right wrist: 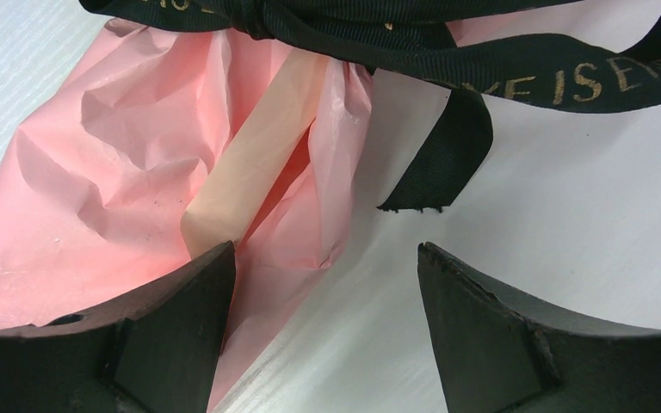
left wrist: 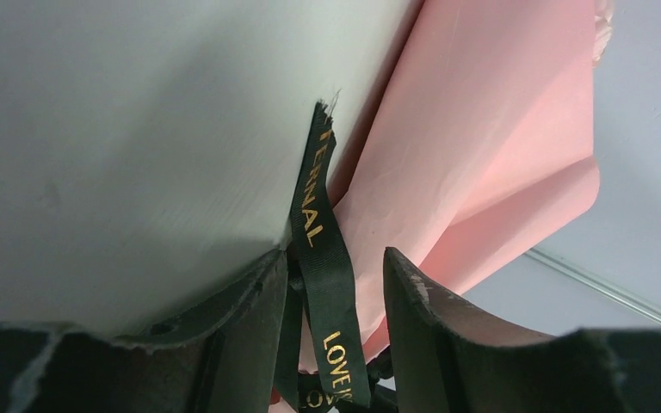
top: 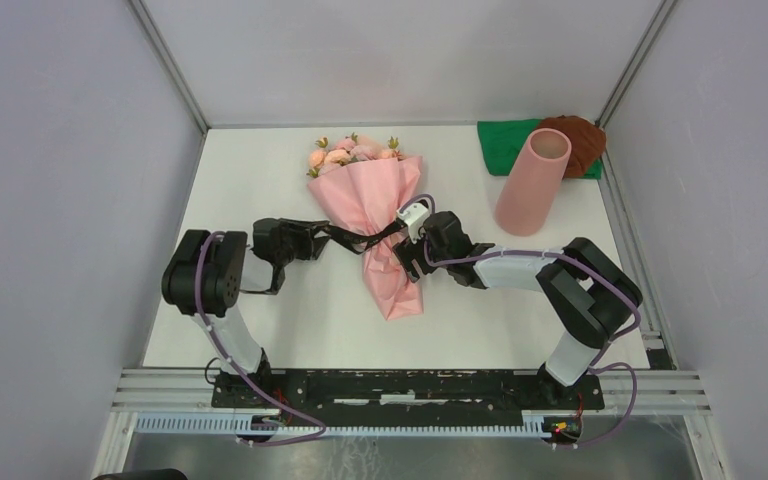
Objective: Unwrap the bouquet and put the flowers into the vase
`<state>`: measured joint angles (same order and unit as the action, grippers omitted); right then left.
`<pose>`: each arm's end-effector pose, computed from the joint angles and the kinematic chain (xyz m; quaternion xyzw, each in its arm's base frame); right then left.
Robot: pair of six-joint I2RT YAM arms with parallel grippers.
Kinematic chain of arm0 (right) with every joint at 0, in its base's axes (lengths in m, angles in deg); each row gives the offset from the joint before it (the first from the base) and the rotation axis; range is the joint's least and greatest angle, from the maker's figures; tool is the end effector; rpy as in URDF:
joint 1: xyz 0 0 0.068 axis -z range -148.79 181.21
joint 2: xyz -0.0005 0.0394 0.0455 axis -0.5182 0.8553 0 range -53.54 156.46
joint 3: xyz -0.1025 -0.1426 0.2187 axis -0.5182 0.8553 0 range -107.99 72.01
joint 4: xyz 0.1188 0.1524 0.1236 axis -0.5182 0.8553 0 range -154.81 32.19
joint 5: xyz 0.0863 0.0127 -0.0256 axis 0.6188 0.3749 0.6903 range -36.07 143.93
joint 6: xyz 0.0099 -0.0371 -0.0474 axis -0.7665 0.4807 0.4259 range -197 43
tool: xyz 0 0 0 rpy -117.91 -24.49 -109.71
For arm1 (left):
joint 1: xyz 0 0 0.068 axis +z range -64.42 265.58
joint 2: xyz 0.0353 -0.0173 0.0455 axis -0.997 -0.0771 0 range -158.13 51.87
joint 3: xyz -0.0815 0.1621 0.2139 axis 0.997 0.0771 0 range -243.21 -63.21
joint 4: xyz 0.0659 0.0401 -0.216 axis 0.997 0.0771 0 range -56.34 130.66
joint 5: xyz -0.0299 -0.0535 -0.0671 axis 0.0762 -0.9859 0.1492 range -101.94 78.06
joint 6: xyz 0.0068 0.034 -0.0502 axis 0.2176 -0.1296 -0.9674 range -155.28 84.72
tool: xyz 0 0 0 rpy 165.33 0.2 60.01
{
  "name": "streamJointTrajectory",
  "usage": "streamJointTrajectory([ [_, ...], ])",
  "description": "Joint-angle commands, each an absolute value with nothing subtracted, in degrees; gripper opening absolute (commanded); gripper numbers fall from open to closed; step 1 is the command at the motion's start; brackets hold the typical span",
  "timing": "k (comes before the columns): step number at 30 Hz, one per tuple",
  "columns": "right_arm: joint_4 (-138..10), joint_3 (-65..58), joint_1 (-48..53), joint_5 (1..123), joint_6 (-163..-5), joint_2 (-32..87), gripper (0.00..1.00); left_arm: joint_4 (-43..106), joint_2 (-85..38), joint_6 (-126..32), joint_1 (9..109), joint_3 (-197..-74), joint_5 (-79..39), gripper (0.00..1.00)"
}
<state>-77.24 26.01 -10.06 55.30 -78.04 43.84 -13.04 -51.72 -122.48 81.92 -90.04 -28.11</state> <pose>0.2444 0.2160 0.1810 -0.3152 0.8455 0.1656 0.3979 0.2909 -0.0314 0.1277 -0.5189 0.6865 -0.4378 0.2603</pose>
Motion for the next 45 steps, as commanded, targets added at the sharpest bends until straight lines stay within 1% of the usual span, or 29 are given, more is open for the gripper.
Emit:
streamJointTrajectory([
  [1, -78.2, 26.1, -10.3, 55.2, -77.5, 44.8, 0.83, -8.4, -55.0, -123.0, 81.7, -89.9, -25.5, 0.53],
  [3, -78.1, 26.1, -10.4, 55.0, -77.5, 44.9, 0.83, -9.0, -56.2, -123.3, 81.8, -90.5, -25.8, 0.51],
  [10, -78.0, 26.1, -10.4, 54.7, -77.5, 45.1, 0.83, -9.9, -58.3, -122.8, 81.8, -91.3, -24.3, 0.38],
  [12, -78.0, 26.1, -10.4, 54.8, -77.5, 45.2, 0.83, -10.7, -58.8, -122.5, 81.8, -91.4, -24.0, 0.27],
  [13, -78.0, 26.1, -10.3, 54.8, -77.5, 45.2, 0.83, -11.5, -58.9, -122.5, 81.7, -91.1, -23.9, 0.24],
  [17, -78.1, 26.1, -10.3, 55.1, -77.5, 45.2, 0.83, -12.3, -59.8, -121.9, 81.8, -91.4, -23.7, 0.15],
  [21, -78.2, 26.2, -10.3, 55.2, -77.5, 45.3, 0.83, -16.7, -62.0, -121.2, 81.8, -91.3, -24.0, 0.02],
  [26, -78.1, 26.3, -10.3, 55.2, -77.5, 45.3, 0.83, -25.5, -65.7, -124.0, 81.8, -90.5, -26.5, 0.02],
  [30, -78.2, 26.3, -10.3, 55.2, -77.5, 45.2, 0.83, -28.8, -66.0, -125.0, 81.9, -89.6, -26.9, 0.02],
  [34, -78.2, 26.4, -10.4, 55.3, -77.5, 45.2, 0.83, -26.9, -63.1, -123.5, 83.8, -89.4, -27.7, 0.02],
  [40, -78.3, 26.5, -10.3, 55.3, -77.5, 44.9, 0.83, -28.1, -61.3, -123.0, 91.6, -88.1, -31.6, 0.02],
  [45, -78.3, 26.4, -10.3, 55.5, -77.5, 44.9, 0.83, -28.5, -60.4, -122.7, 94.1, -87.2, -32.5, 0.02],
])
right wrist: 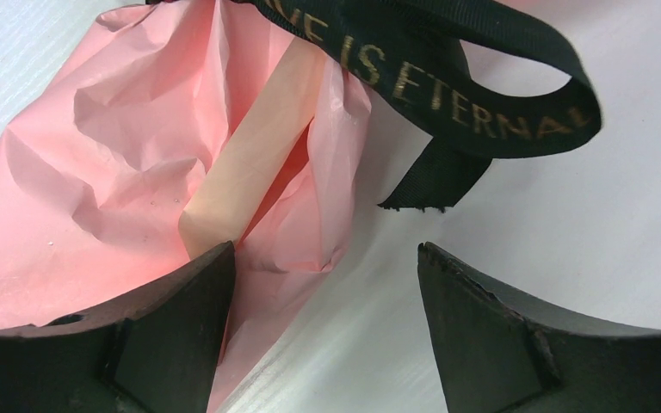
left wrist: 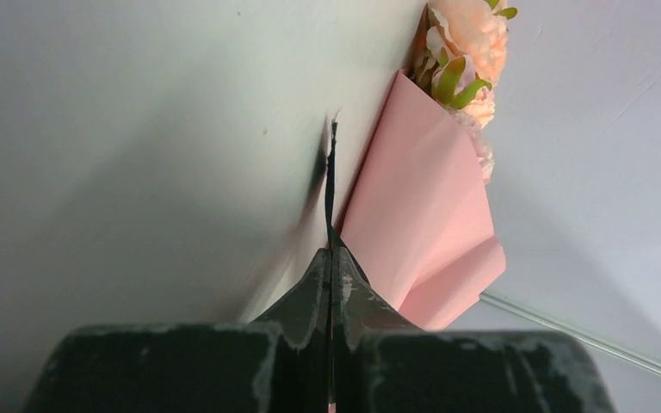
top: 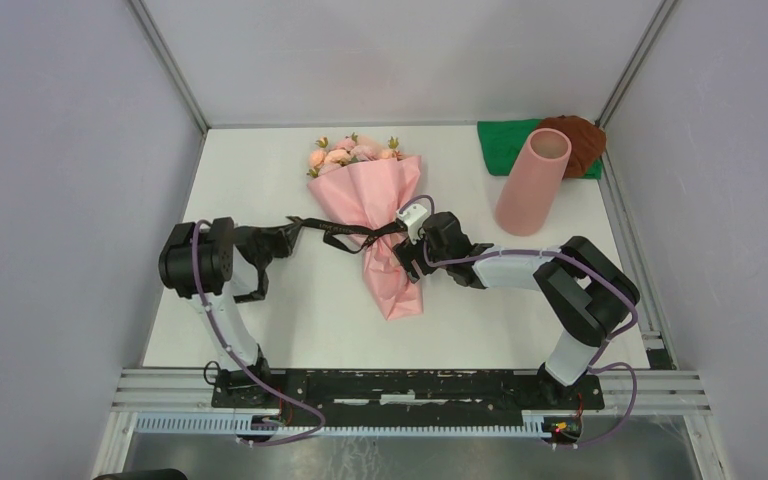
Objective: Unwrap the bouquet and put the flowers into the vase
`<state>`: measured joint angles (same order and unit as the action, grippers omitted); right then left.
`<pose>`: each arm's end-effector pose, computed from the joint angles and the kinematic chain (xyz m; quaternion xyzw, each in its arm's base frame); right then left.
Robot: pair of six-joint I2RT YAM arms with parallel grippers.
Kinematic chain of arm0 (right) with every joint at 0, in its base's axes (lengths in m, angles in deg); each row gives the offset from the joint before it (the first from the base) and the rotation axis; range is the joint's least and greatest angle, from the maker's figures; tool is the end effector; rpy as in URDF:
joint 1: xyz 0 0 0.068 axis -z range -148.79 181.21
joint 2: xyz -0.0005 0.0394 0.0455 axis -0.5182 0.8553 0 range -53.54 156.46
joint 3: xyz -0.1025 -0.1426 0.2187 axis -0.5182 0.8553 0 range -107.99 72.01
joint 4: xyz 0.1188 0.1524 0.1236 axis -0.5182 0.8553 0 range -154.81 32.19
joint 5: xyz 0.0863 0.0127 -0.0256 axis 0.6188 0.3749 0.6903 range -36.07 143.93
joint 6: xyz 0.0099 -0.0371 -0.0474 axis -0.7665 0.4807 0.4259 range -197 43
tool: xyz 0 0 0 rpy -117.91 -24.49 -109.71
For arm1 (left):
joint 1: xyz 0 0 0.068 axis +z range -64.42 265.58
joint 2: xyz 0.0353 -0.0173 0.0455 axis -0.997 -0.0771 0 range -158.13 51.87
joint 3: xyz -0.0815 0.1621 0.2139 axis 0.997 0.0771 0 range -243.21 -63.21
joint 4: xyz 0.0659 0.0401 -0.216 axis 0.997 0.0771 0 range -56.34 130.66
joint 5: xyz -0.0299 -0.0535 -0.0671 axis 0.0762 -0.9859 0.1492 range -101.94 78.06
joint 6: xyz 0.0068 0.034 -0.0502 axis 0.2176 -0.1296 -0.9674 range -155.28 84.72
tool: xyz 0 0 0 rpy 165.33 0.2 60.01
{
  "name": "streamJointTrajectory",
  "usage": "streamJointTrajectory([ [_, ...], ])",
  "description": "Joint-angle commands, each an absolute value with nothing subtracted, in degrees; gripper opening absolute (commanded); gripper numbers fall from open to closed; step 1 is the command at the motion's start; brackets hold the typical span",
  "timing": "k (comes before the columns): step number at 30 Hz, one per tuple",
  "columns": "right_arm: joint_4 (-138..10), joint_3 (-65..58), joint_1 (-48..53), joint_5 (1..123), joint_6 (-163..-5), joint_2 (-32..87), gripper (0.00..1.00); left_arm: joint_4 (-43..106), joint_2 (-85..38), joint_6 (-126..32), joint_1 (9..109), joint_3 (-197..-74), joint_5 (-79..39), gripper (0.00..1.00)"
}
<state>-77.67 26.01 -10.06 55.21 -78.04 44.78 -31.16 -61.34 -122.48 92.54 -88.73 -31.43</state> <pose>0.2457 0.2170 0.1766 -0.3155 0.8474 0.1635 0.3944 0.3029 0.0216 0.1101 -0.5376 0.6278 -0.4590 0.3258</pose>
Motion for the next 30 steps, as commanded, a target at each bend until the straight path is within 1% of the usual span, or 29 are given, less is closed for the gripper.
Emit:
streamJointTrajectory([
  [1, -78.3, 26.4, -10.3, 55.7, -77.5, 44.9, 0.83, -28.4, -60.1, -122.4, 94.4, -87.2, -32.7, 0.02],
  [9, -78.3, 26.1, -10.4, 56.0, -77.6, 44.6, 0.83, -26.0, -56.8, -121.1, 97.3, -87.1, -33.6, 0.02],
  [12, -78.3, 26.0, -10.3, 56.3, -77.7, 44.2, 0.83, -20.6, -52.1, -118.7, 99.6, -88.3, -33.7, 0.02],
  [16, -77.4, 25.5, -10.4, 56.7, -77.7, 42.2, 0.83, -8.0, -43.6, -112.1, 101.3, -91.6, -31.0, 0.02],
  [20, -75.8, 23.9, -10.6, 58.0, -77.5, 40.1, 0.83, -2.0, -38.4, -109.7, 101.9, -94.2, -30.0, 0.02],
  [23, -74.9, 23.1, -10.9, 58.4, -77.4, 38.7, 0.83, -0.1, -37.5, -109.5, 102.7, -95.7, -30.1, 0.02],
  [27, -73.9, 22.7, -11.2, 57.8, -77.5, 36.4, 0.83, -2.3, -37.9, -112.4, 104.8, -96.3, -31.3, 0.02],
  [30, -72.6, 21.1, -11.2, 57.3, -75.9, 35.1, 0.83, -0.9, -37.5, -113.0, 105.2, -99.0, -31.9, 0.02],
])
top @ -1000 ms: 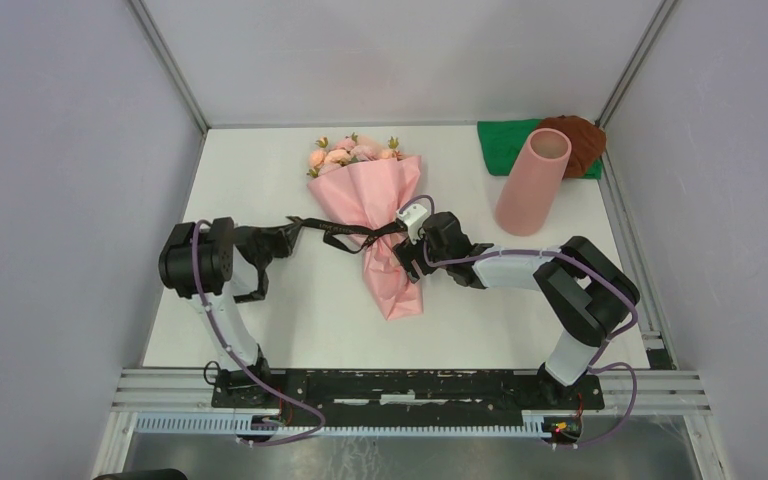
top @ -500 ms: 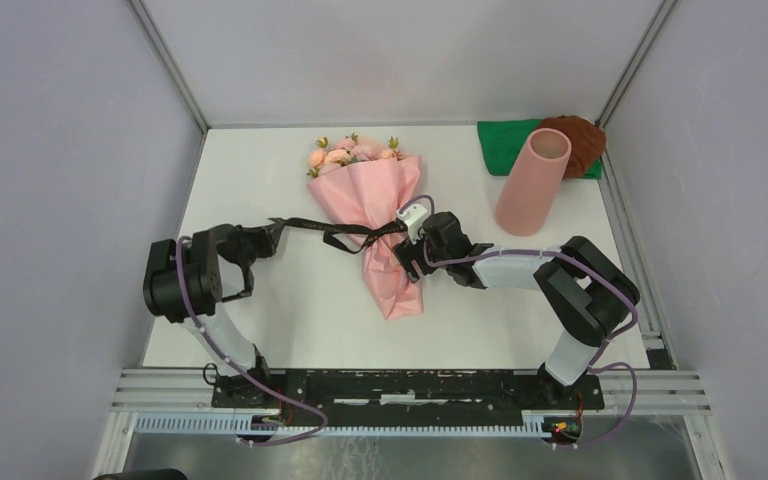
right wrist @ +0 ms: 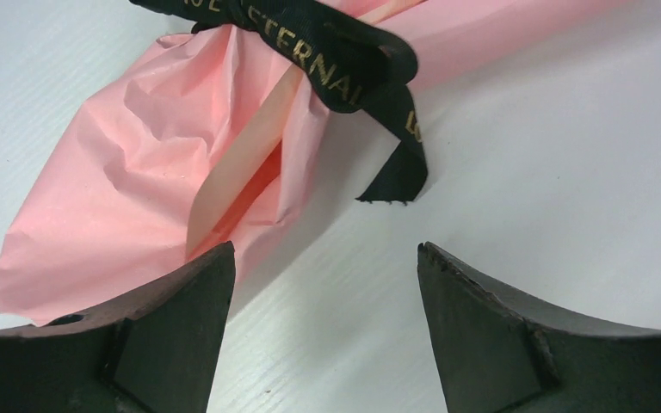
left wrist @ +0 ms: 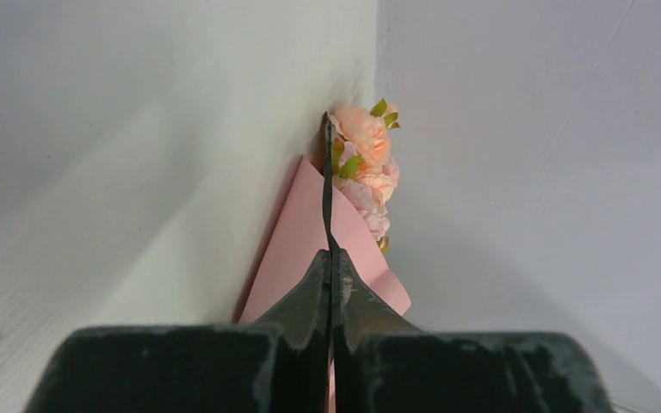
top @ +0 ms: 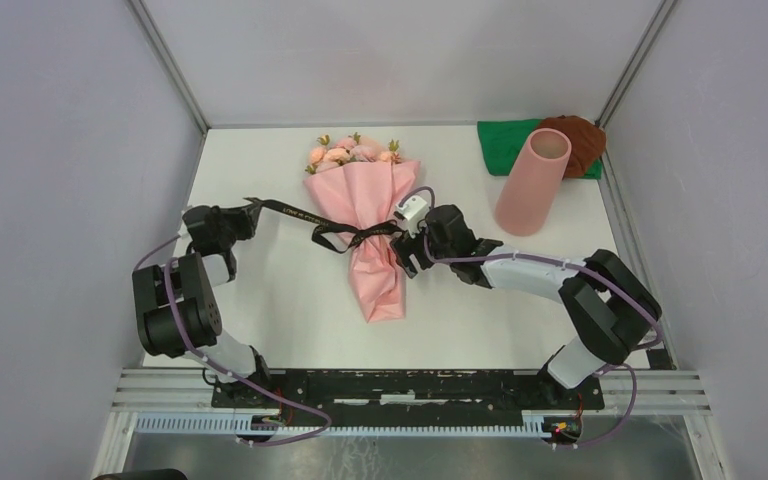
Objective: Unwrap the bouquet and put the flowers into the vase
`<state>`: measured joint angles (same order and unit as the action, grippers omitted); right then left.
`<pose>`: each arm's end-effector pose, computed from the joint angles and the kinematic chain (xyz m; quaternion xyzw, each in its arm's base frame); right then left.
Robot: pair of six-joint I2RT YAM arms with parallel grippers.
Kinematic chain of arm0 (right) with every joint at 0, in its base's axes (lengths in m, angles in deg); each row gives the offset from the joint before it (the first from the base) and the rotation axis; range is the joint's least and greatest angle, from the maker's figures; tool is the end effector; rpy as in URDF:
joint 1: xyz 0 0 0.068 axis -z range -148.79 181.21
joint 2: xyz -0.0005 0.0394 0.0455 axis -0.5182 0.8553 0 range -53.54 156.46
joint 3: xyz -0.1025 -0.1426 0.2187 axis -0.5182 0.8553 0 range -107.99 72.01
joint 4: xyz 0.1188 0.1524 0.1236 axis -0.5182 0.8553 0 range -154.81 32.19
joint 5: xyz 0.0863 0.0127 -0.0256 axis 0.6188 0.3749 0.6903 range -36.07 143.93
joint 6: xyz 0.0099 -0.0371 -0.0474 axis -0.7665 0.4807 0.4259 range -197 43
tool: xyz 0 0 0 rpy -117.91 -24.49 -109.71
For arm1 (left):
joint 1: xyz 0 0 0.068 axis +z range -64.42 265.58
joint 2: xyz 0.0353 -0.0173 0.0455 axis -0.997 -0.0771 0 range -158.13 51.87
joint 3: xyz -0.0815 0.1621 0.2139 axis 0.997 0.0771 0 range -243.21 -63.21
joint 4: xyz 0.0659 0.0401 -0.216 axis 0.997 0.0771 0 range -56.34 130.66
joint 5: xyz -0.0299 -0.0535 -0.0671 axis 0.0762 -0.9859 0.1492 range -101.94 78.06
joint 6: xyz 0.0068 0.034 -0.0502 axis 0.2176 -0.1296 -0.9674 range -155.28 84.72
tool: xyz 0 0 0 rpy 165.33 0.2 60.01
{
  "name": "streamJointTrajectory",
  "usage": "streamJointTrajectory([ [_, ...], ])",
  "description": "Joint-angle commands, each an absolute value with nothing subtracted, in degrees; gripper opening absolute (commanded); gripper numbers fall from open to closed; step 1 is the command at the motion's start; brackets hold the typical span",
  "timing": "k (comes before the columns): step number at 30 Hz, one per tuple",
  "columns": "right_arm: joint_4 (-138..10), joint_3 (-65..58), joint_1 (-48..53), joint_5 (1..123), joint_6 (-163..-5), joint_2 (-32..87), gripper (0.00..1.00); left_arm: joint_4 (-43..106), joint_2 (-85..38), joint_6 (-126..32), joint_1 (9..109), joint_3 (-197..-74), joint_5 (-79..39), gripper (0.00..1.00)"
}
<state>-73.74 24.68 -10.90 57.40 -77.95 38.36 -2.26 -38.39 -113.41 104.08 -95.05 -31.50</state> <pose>0.2342 0.2155 0.2107 -0.3255 0.8276 0.1926 0.4148 0.2804 0.0776 0.1928 -0.5491 0.6154 -0.3947 0.4048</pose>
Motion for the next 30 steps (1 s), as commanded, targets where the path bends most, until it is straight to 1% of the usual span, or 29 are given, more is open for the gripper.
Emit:
streamJointTrajectory([
  [1, -72.4, 20.2, -11.2, 57.1, -75.8, 35.1, 0.83, -0.1, -37.3, -112.9, 105.3, -99.9, -31.9, 0.02],
  [5, -71.0, 12.9, -11.2, 57.2, -76.1, 39.3, 0.83, 1.1, -36.3, -112.5, 105.2, -100.8, -31.9, 0.02],
  [12, -64.1, -14.2, -11.2, 66.6, -78.4, 58.2, 0.81, -0.4, -36.3, -112.5, 104.8, -98.4, -32.4, 0.02],
  [14, -61.3, -22.6, -11.2, 68.9, -78.9, 63.9, 0.75, -0.5, -35.8, -112.3, 104.7, -98.0, -32.1, 0.02],
  [16, -60.8, -26.3, -11.2, 70.0, -79.9, 67.8, 0.65, -0.4, -35.3, -112.2, 104.7, -97.8, -32.0, 0.02],
  [18, -62.3, -26.3, -11.2, 70.4, -80.8, 69.7, 0.54, -0.3, -34.7, -112.2, 104.7, -97.8, -31.8, 0.02],
  [19, -63.3, -25.8, -11.2, 70.3, -81.1, 70.2, 0.50, -0.2, -34.3, -112.3, 104.7, -97.8, -31.4, 0.02],
  [21, -64.4, -24.4, -11.1, 69.8, -81.4, 71.1, 0.45, 0.9, -33.0, -112.1, 104.7, -98.4, -30.5, 0.02],
  [24, -64.4, -23.2, -10.5, 69.4, -81.6, 72.6, 0.40, 4.8, -31.0, -110.7, 104.9, -101.0, -29.0, 0.02],
  [27, -67.0, -22.0, -9.4, 69.7, -82.4, 73.3, 0.39, 7.7, -31.1, -110.1, 105.4, -105.0, -30.0, 0.02],
  [30, -67.3, -21.9, -8.4, 70.4, -83.3, 73.9, 0.44, 6.8, -33.3, -112.1, 105.8, -108.4, -32.0, 0.02],
])
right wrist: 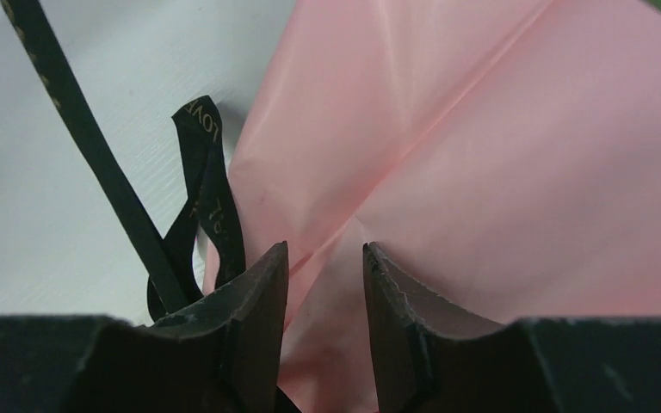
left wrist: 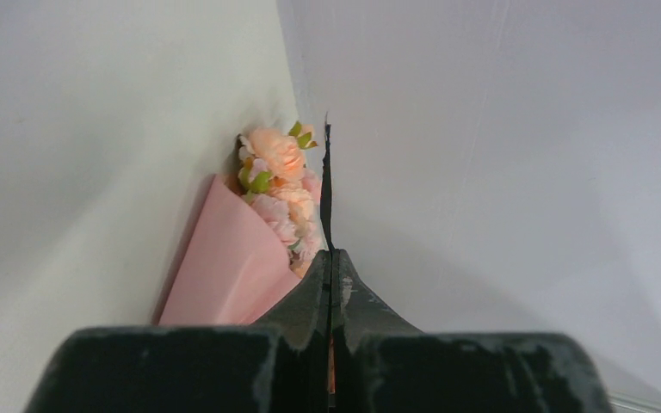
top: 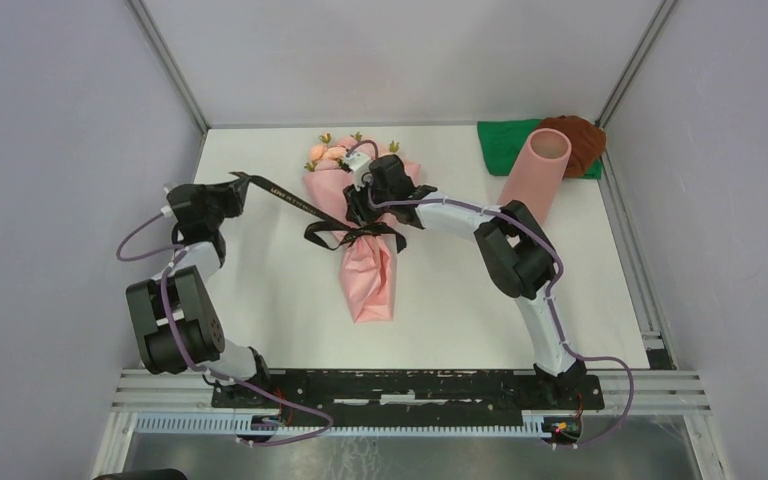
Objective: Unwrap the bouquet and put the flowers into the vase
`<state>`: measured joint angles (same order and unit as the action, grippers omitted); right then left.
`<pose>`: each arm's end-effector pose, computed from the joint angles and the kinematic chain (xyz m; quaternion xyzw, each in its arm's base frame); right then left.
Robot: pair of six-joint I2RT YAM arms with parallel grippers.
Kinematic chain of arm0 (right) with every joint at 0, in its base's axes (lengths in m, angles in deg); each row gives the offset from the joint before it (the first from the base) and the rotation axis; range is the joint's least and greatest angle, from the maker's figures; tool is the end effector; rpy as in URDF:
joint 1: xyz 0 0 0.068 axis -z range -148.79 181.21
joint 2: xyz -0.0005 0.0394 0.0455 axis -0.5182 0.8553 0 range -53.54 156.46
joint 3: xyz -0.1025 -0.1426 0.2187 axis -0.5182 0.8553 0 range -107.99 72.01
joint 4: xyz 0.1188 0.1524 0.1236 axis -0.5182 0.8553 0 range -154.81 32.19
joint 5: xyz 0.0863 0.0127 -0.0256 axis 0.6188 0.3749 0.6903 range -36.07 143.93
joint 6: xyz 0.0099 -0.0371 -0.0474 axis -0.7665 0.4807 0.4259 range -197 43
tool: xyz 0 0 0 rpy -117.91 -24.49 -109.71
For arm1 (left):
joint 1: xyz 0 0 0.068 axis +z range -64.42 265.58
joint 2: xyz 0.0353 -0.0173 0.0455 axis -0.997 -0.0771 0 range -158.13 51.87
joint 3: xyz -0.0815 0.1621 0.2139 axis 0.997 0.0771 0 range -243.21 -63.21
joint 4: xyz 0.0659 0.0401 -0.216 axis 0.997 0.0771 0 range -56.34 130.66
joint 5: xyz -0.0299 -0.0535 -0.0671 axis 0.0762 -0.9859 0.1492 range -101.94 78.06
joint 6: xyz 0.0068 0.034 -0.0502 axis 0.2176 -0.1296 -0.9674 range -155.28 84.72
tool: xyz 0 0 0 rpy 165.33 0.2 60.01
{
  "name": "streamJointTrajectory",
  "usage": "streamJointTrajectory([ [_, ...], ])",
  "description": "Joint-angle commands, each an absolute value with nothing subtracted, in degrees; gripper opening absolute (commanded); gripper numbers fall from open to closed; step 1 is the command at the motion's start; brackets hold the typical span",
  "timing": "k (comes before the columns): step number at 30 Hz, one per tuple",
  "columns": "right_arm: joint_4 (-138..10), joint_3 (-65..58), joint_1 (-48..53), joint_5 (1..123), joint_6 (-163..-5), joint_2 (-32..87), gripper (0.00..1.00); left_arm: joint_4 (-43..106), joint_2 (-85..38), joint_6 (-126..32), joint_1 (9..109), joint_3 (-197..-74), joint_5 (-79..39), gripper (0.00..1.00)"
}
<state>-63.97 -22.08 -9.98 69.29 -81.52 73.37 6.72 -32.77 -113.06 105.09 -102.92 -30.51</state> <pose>0.3614 0.3324 0.2019 -0.3347 0.8094 0.2903 0.3854 0.2852 0.0855 0.2418 -0.5366 0.5987 -0.3964 0.4432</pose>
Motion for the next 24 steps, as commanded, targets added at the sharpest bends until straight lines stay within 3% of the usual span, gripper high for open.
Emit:
streamJointTrajectory([
  [1, -67.6, -21.5, -8.1, 70.4, -83.3, 74.1, 0.45, 6.5, -33.8, -112.7, 105.9, -109.6, -32.6, 0.02],
  [24, -70.2, -18.6, -6.3, 72.6, -84.5, 77.0, 0.50, 29.6, -22.5, -105.1, 111.1, -130.7, -23.0, 0.02],
])
